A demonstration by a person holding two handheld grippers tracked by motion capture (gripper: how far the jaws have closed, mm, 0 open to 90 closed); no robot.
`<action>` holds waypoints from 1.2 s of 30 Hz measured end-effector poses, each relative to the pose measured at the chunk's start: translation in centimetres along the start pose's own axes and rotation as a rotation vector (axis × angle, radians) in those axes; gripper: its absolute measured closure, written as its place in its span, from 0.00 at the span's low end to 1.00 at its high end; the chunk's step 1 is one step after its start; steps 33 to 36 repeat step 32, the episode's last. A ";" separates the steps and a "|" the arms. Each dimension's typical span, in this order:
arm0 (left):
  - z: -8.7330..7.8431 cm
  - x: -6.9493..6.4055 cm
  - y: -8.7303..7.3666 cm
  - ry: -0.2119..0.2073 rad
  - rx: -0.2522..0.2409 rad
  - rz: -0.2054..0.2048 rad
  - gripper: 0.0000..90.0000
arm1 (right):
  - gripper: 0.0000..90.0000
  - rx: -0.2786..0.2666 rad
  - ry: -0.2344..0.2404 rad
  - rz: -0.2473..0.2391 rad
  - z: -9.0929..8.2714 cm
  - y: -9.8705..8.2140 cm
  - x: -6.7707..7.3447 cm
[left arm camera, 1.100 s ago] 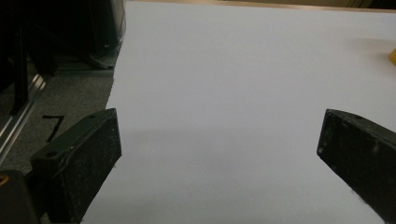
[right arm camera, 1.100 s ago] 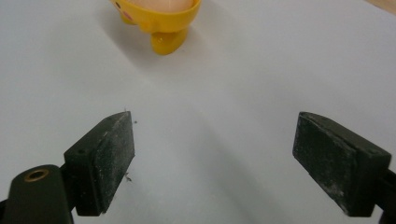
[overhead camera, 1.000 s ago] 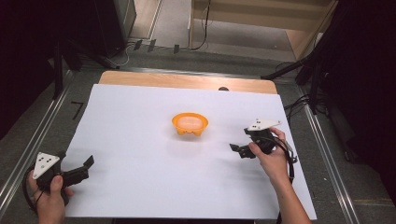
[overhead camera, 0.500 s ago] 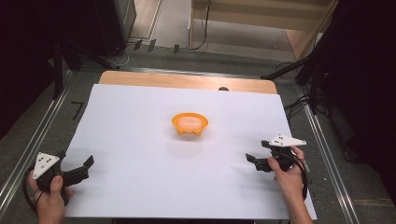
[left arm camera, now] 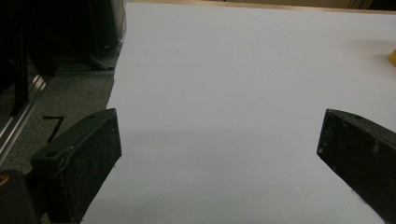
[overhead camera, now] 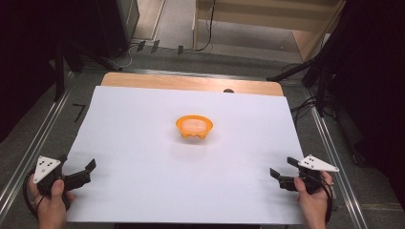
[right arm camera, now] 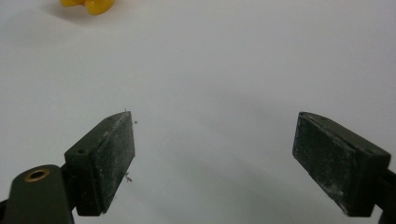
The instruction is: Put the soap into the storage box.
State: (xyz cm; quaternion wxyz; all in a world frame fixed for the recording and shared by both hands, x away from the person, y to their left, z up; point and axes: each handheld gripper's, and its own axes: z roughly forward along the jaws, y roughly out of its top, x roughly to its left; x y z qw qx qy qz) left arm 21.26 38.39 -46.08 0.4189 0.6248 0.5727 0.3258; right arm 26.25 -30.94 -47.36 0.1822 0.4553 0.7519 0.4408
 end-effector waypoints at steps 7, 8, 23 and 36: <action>0.0 0.0 0.0 -0.001 0.000 0.000 0.01 | 0.15 -0.031 -0.016 0.023 -1.8 -1.7 -0.7; 0.0 0.0 0.0 -0.002 0.001 -0.001 0.01 | 0.15 -0.031 -0.019 0.025 -2.0 -1.9 -0.8; 0.0 0.0 0.0 0.005 0.001 -0.001 0.01 | 0.15 -0.062 -0.072 0.070 -4.9 -4.8 -1.5; 0.0 0.0 0.0 0.002 0.004 0.002 0.01 | 0.15 -0.034 -0.062 0.051 -4.7 -4.9 -1.3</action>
